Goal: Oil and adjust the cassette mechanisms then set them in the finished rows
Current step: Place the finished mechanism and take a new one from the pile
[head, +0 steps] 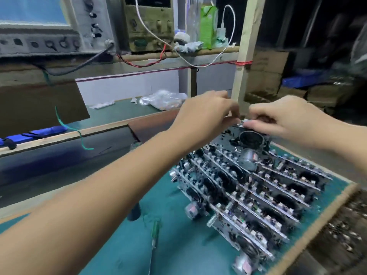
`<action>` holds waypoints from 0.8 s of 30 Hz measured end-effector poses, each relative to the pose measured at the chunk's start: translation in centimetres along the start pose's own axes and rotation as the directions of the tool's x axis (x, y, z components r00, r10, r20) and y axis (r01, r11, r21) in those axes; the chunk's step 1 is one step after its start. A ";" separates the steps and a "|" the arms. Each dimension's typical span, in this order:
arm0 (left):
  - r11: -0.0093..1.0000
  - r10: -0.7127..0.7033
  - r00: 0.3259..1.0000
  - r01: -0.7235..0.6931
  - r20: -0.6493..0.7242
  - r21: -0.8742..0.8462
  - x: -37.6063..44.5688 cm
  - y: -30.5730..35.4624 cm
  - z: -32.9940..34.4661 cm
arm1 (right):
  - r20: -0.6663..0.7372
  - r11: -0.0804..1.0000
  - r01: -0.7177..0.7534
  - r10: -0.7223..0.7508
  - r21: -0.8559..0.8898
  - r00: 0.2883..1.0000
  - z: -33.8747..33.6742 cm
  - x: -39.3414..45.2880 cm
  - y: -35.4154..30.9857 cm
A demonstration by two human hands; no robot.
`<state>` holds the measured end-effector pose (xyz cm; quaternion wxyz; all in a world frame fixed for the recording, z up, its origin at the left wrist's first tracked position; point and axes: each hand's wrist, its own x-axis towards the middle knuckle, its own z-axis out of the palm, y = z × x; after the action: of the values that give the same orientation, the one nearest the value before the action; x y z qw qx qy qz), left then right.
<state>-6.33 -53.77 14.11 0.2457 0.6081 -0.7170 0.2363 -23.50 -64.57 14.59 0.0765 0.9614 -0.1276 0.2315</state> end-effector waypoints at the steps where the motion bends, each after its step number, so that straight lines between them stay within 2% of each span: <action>1: 1.000 0.006 1.000 -0.006 -0.012 -0.029 1.3 0.5 1.1 | 0.001 0.999 -0.028 0.028 -0.032 1.000 -0.3 -0.5 1.4; 3: 0.997 0.003 0.999 -0.005 -0.035 -0.079 3.7 2.3 3.6 | 0.033 0.992 -0.087 0.090 -0.087 0.995 -0.8 -2.2 4.1; 7: 0.998 -0.003 0.999 -0.001 -0.050 -0.071 8.0 6.1 8.3 | 0.051 0.971 -0.181 0.191 -0.158 0.980 -1.5 -5.4 8.2; 12: 0.995 -0.018 1.000 0.019 0.011 -0.097 11.7 9.6 12.4 | 0.030 0.925 -0.208 0.229 -0.318 0.973 -1.3 -8.2 11.9; 16: 0.965 -0.006 0.980 0.058 0.199 -0.255 11.2 10.3 15.6 | 0.015 0.901 -0.158 0.179 -0.403 0.984 1.2 -10.4 13.6; 18: 0.943 0.065 0.919 0.071 0.389 -0.326 10.2 10.5 17.3 | 0.080 0.849 -0.213 0.285 -0.483 0.955 3.2 -11.4 14.1; 20: 0.942 0.124 0.836 0.070 0.535 -0.328 9.0 10.7 18.9 | 0.186 0.817 -0.270 0.411 -0.509 0.893 5.6 -12.7 15.0; 22: 0.951 0.112 0.800 0.085 0.589 -0.297 8.0 10.9 20.4 | 0.248 0.839 -0.309 0.449 -0.449 0.858 7.1 -13.6 15.6; 24: 0.960 0.082 0.794 0.098 0.602 -0.261 7.3 11.2 21.5 | 0.273 0.860 -0.418 0.493 -0.292 0.826 8.0 -14.3 16.0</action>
<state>-19.80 -71.36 1.84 0.0869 0.6137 -0.7811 -0.0756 -36.83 -78.48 2.29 0.1011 0.9131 -0.3905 0.0588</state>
